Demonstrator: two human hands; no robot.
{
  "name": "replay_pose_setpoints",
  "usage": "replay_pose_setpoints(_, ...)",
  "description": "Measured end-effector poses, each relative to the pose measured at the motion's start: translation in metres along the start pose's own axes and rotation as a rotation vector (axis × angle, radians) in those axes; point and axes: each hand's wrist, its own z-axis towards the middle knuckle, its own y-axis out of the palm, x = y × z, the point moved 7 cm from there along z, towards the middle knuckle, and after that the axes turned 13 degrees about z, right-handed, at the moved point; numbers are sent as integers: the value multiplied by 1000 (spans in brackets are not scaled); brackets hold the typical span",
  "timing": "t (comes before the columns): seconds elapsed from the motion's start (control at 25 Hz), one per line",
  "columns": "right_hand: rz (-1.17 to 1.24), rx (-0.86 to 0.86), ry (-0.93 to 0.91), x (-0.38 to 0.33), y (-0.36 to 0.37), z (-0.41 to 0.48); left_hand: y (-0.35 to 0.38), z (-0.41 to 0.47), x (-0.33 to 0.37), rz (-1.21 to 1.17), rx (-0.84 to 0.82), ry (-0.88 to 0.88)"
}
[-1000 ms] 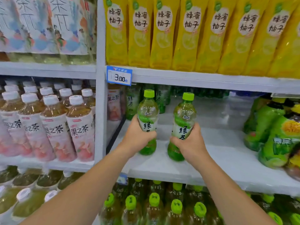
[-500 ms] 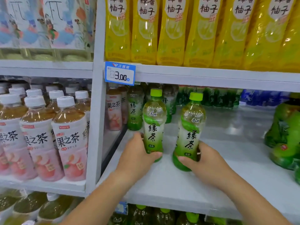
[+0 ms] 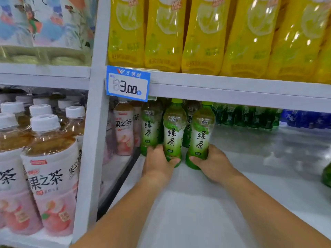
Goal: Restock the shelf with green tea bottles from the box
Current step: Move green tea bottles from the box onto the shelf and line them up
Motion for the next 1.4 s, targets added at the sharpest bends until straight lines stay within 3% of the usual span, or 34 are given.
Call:
replay_pose_setpoints(0.52, 94, 59, 4, 14, 15, 32, 7, 17, 20, 406, 130, 103)
replay_pose_setpoints(1.12, 157, 62, -26, 23, 20, 33, 9, 19, 12, 431, 128, 108)
replay_pose_setpoints(1.4, 55, 46, -18, 8, 18, 17, 5, 3, 6, 157, -30, 31)
